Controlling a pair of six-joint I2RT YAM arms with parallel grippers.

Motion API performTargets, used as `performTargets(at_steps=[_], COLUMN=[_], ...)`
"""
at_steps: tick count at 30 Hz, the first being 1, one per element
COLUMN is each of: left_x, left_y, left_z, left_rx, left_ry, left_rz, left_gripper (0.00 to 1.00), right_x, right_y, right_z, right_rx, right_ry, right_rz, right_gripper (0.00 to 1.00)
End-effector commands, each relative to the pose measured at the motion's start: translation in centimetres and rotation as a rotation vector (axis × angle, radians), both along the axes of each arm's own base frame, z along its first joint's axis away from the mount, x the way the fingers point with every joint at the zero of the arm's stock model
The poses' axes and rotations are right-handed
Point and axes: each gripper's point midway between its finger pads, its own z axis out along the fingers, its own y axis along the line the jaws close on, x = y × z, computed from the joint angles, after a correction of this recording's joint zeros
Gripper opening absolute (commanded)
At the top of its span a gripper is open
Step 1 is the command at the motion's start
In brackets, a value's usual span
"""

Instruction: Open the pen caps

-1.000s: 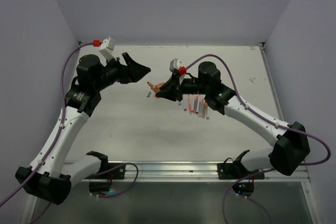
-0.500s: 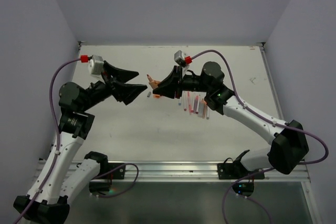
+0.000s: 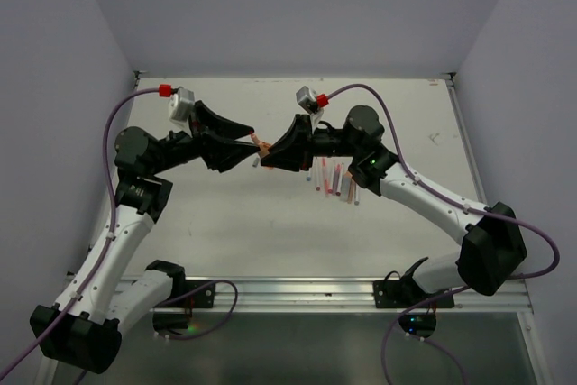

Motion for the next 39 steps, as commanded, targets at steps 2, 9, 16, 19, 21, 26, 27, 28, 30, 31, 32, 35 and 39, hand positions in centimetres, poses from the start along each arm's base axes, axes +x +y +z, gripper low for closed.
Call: performTargets(at_steps=[2,9,16,19,21,26,27,28,30,31,32,35,39], left_x=[-1.0,-0.7,-0.2,0.1,0.4,1.1,1.1,1.1,0.9,0.9,0.8,0.8,0.6], left_y=[0.1,0.1,0.0,0.0,0.0,0.0,0.0,0.0,-0.1,-0.1,-0.1,-0.2,-0.4], left_z=[1.8,1.8,0.9,0.6,0.3,0.0,0.1,0.1,0.3,0.3,0.4,0.4,0.3], left_rx=[-0.026,-0.049,-0.042,-0.044,-0.039,-0.04,-0.041,-0.043,-0.047,-0.048,-0.05,-0.053,-0.055], left_ry=[-0.056,-0.053,-0.019,-0.005,0.005,0.022,0.018,0.019,0.009,0.01,0.005,0.004,0.002], left_rz=[-0.029,-0.021,-0.013,-0.005,0.006,0.029,0.031,0.032,0.03,0.029,0.026,0.027,0.019], left_gripper=[0.57,0.46,0.45,0.46,0.48,0.49,0.48,0.47,0.45,0.44,0.42,0.36,0.31], right_x=[-0.1,0.0,0.1,0.1,0.1,0.2,0.1,0.1,0.1,0.1,0.1,0.0,0.0], right_y=[0.1,0.3,0.3,0.3,0.3,0.4,0.5,0.5,0.5,0.5,0.6,0.7,0.8], right_z=[2.2,1.8,2.1,2.2,2.2,2.1,2.0,2.1,2.1,2.1,2.0,1.9,1.9], right_rx=[0.053,0.054,0.066,0.067,0.068,0.067,0.066,0.067,0.066,0.068,0.066,0.065,0.067], right_ry=[-0.051,-0.039,-0.042,-0.043,-0.045,-0.039,-0.036,-0.037,-0.036,-0.039,-0.035,-0.033,-0.029], right_rz=[0.02,0.015,0.015,0.017,0.018,0.02,0.022,0.021,0.022,0.022,0.022,0.025,0.025], right_gripper=[0.0,0.0,0.0,0.0,0.0,0.0,0.0,0.0,0.0,0.0,0.0,0.0,0.0])
